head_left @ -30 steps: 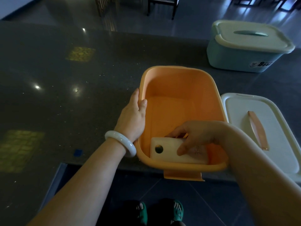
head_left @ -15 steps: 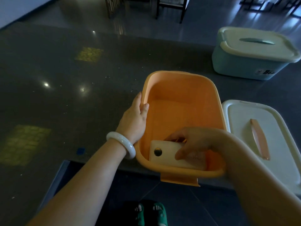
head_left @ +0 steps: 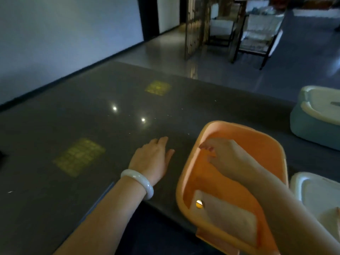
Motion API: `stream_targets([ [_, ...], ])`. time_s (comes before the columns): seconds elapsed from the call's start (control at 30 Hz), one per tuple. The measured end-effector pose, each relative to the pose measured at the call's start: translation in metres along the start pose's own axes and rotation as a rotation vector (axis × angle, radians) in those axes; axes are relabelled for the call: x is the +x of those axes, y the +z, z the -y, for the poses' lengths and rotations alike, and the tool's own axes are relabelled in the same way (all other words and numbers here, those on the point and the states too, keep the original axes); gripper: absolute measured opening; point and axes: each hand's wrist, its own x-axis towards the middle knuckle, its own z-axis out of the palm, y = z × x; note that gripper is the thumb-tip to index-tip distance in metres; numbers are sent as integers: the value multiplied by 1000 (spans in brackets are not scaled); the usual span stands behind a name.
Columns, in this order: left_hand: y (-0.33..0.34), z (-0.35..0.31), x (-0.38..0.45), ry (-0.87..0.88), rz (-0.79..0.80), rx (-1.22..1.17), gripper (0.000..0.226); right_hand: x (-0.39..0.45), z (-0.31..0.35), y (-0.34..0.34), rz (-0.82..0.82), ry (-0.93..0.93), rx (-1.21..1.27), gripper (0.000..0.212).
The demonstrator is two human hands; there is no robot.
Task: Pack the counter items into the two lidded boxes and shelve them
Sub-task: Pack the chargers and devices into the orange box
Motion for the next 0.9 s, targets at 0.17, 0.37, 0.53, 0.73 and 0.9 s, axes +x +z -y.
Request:
stream_targets([
  [0.17, -23, 52, -38, -144, -2, 258, 51, 45, 66, 18, 98, -306, -178, 47],
  [0.37, -44, 111, -102, -450, 2, 357, 47, 70, 161, 67, 293, -551, -346, 48],
  [0.53, -62, 164, -164, -692, 7, 377, 47, 72, 244, 109, 417, -728, -382, 43],
  [0.73, -78, 219, -218, -892, 24, 320, 47, 64, 330, 160, 501, -881, -376, 39],
  [0.9, -91, 275, -242, -988, 33, 268, 52, 70, 388, 193, 555, -920, -358, 48],
])
